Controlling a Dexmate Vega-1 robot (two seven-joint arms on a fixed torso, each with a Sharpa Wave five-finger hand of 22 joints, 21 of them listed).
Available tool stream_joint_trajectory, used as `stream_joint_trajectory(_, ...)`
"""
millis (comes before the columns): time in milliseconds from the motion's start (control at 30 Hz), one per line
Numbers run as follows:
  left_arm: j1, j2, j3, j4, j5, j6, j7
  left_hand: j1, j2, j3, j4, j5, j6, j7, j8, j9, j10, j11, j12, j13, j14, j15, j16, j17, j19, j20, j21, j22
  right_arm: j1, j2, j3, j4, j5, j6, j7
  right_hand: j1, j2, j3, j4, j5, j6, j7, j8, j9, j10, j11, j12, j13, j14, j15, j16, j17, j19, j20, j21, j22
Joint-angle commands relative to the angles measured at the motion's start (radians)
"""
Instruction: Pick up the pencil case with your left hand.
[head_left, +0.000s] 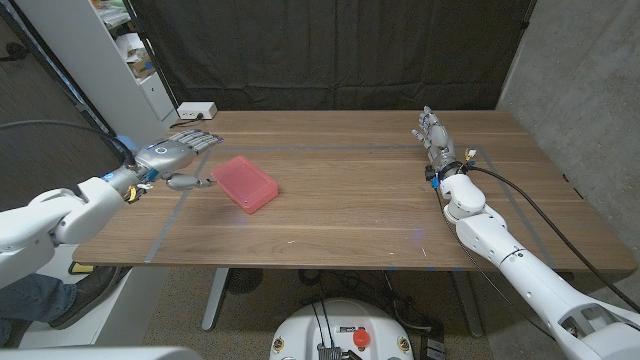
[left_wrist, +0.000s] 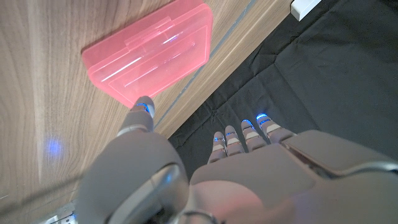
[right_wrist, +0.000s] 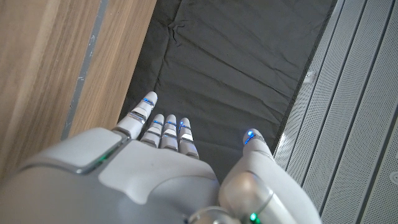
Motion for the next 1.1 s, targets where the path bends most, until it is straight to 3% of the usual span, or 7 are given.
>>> stream_joint_trajectory(33,-0.016,0.033,0.010,-0.017,0.054,0.018,-0.067,0.015,-0.002,-0.008,0.002,0.006,-0.019,0.001,-0.001,0.001,-0.018,0.003,-0.003,0.001,-0.020,0.005,-0.002,0.002,-0.008,0.008,-0.002,0.004,0.016,0.012,0.004,0.031,0.008,0.018,0.009,0.001,0.014,-0.004,-0.002,0.000,0.014,0.000,-0.002,0.005,0.003,0.004,0.000,0.000,0.006,0.004,0.008,0.003,0.005,0.004,-0.003,0.006)
stream_joint_trajectory(233,-0.017,0.045,0.017,-0.024,0.087,0.036,-0.079,0.023,-0.002,-0.010,0.003,0.008,-0.037,0.001,-0.001,0.001,-0.038,-0.003,-0.006,0.001,-0.029,0.005,-0.002,0.002,-0.012,0.010,-0.003,0.004,0.017,0.013,0.005,0.030,0.008,0.019,0.007,0.001,0.014,-0.006,-0.001,0.000,0.014,-0.001,-0.002,0.005,0.002,0.005,-0.001,0.000,0.006,0.004,0.008,0.002,0.003,0.005,-0.005,0.006)
stream_joint_trajectory(400,-0.020,0.052,0.021,-0.031,0.109,0.046,-0.079,0.027,-0.003,-0.011,0.004,0.009,-0.049,-0.005,-0.001,0.001,-0.046,0.002,-0.005,0.001,-0.038,0.007,-0.003,0.002,-0.015,0.010,-0.003,0.004,0.019,0.014,0.005,0.031,0.007,0.021,0.006,0.002,0.015,-0.006,-0.002,0.001,0.014,-0.002,-0.002,0.005,0.003,0.005,0.000,0.000,0.005,0.005,0.008,0.002,0.003,0.006,-0.005,0.006)
stream_joint_trajectory(567,-0.021,0.089,0.030,-0.052,0.153,0.061,-0.139,0.034,-0.002,-0.012,0.004,0.011,-0.067,-0.007,-0.002,0.001,-0.062,0.016,-0.006,0.001,-0.049,0.011,-0.003,0.002,-0.020,0.012,-0.004,0.004,0.021,0.020,0.005,0.040,0.011,0.031,0.010,0.001,0.015,-0.008,-0.002,0.001,0.014,-0.002,-0.002,0.005,0.003,0.005,0.000,0.000,0.005,0.005,0.008,0.001,0.002,0.006,-0.006,0.006)
stream_joint_trajectory(933,-0.033,0.106,0.033,-0.088,0.181,0.080,-0.223,0.062,-0.005,-0.020,0.005,0.017,-0.151,-0.047,-0.004,0.001,-0.127,0.035,-0.008,0.002,-0.100,0.033,-0.005,0.002,-0.046,0.019,-0.008,0.004,0.013,0.034,0.009,0.053,0.015,0.055,0.003,0.003,0.016,-0.009,-0.003,0.002,0.015,-0.004,-0.002,0.005,0.004,0.003,0.000,0.000,-0.003,0.006,0.004,0.000,-0.005,0.005,-0.009,0.006)
stream_joint_trajectory(1000,-0.031,0.113,0.036,-0.094,0.211,0.085,-0.223,0.068,-0.008,-0.026,0.007,0.019,-0.180,-0.013,-0.004,0.001,-0.149,0.032,-0.008,0.002,-0.120,0.034,-0.005,0.002,-0.058,0.016,-0.009,0.004,0.010,0.035,0.009,0.051,0.014,0.058,0.001,0.003,0.016,-0.009,-0.004,0.002,0.015,-0.004,-0.001,0.005,0.005,0.003,0.000,0.000,-0.004,0.003,0.003,-0.001,-0.007,0.004,-0.010,0.006)
stream_joint_trajectory(1100,-0.037,0.129,0.053,-0.117,0.257,0.118,-0.277,0.075,-0.010,-0.037,0.012,0.023,-0.222,0.016,-0.002,0.001,-0.197,0.033,-0.010,0.001,-0.163,0.033,-0.008,0.002,-0.103,0.019,-0.017,0.005,0.007,0.034,0.011,0.046,0.014,0.061,0.000,0.004,0.016,-0.009,-0.005,0.002,0.016,-0.005,-0.001,0.005,0.003,0.004,0.000,0.000,-0.005,0.002,0.003,-0.001,-0.007,0.004,-0.010,0.006)
